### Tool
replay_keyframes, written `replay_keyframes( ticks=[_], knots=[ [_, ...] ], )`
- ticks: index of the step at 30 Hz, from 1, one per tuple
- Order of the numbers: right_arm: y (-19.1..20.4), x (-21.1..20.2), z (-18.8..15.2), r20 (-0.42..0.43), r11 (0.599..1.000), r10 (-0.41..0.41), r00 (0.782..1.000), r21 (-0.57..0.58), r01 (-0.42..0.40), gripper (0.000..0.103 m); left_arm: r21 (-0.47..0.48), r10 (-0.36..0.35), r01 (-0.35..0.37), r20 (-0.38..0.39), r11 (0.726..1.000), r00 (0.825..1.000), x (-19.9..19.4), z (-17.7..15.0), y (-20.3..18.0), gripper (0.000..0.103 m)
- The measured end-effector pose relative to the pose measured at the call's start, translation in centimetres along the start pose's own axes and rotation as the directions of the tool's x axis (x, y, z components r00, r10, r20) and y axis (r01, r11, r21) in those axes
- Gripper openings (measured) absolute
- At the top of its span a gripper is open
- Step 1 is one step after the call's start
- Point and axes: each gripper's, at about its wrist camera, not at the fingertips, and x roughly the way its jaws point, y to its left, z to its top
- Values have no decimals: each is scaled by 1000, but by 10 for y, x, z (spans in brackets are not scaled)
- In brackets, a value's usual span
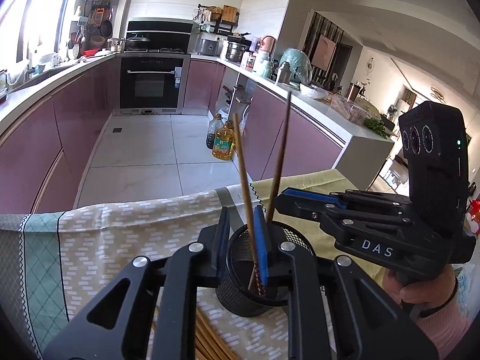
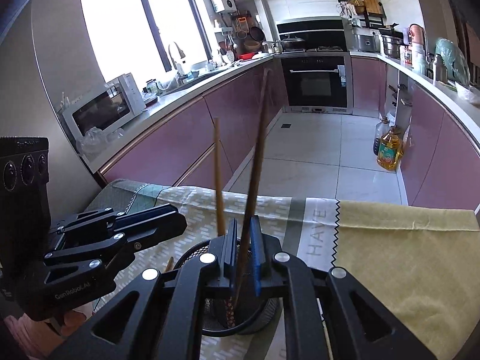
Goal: Organize utensils
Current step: 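Lower both held chopsticks into the black mesh cup and open both grippers, then move both open grippers back over the remaining chopsticks on the cloth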
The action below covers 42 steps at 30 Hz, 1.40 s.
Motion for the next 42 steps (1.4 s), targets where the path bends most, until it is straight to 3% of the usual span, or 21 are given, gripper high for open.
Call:
replay_keyframes(
  ticks=[3, 8, 11, 15, 19, 27, 42],
  knots=[
    [1, -2, -2, 22, 1000, -13, 1000, 4, 12, 14, -3, 16, -16, 35, 1000, 999, -13, -4, 2, 24],
    [1, -22, -9, 88, 999, -37, 995, 16, 36, 24, -6, 70, -70, 87, 998, 994, -43, -18, 9, 44],
    [8, -42, -17, 123, 1000, 1, 992, -3, 0, 27, 2, 96, -97, 93, 995, 991, -62, -31, 17, 50],
    [31, -71, -41, 142, 994, 75, 987, -91, -62, 37, 26, 127, -128, 39, 991, 991, -72, -60, 28, 53],
    [52, -64, -70, 47, 982, 134, 990, -138, -127, 37, 49, 159, -156, -69, 987, 985, -64, -96, 35, 53],
    [68, 0, -122, -170, 988, 115, 979, -84, -131, 37, 34, 165, -161, -192, 986, 967, -51, -151, 47, 53],
    [82, 27, -145, -224, 993, 23, 974, -109, -48, 36, 18, 165, -166, -252, 986, 953, -39, -165, 46, 50]
  ],
)
